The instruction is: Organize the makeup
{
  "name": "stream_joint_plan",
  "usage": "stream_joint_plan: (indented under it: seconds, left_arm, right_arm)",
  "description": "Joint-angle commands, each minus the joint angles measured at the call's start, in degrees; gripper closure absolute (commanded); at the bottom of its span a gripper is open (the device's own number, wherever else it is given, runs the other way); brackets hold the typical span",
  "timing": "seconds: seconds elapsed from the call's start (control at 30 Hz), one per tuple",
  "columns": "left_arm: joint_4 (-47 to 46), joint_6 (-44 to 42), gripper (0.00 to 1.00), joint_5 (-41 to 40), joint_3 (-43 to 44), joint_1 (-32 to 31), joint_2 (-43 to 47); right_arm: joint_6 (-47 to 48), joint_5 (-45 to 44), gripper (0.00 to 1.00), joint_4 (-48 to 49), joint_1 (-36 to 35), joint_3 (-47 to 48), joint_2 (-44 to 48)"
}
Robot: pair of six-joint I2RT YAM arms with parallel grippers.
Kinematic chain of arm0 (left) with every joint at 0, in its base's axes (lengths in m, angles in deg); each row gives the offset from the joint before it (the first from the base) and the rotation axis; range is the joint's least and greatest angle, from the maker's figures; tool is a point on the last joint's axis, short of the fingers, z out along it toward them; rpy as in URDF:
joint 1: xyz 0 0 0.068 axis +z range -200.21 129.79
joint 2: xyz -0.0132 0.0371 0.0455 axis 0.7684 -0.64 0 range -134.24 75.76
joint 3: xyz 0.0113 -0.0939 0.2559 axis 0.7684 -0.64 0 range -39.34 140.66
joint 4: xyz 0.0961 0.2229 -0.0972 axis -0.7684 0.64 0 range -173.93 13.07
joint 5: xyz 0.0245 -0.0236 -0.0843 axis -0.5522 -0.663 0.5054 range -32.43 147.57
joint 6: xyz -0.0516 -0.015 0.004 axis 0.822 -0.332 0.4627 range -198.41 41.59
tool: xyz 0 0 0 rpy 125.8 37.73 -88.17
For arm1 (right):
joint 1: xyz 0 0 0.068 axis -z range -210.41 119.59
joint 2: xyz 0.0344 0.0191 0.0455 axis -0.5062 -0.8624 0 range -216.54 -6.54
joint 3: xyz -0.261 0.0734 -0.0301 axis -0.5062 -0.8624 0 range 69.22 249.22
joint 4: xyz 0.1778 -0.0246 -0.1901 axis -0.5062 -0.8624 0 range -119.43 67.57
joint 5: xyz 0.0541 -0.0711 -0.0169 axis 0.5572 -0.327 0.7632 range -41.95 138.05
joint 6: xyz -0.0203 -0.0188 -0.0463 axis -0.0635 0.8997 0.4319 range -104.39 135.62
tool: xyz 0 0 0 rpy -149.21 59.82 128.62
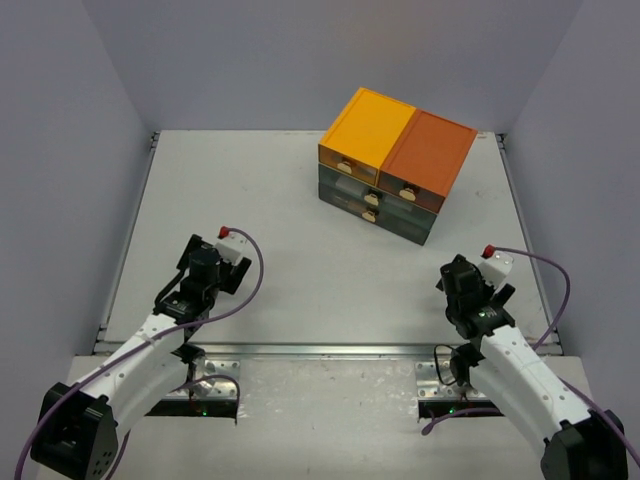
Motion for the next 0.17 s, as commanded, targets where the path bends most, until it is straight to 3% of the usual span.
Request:
stream_joint_plan:
  seconds: [0.0,0.13]
  left_arm:
    - [-2.52,0.59,0.0,-0.34,-0.04,0.68,0.17]
    - [-2.52,0.5,0.0,-0.34,-0.02,0.7,0.42]
  right_arm:
    - [-6.57,-1.92,0.01,1.0,0.21,3.34,-2.32]
    - [-8.01,-0.78,0.01,1.81,0.21,2.92,-1.16]
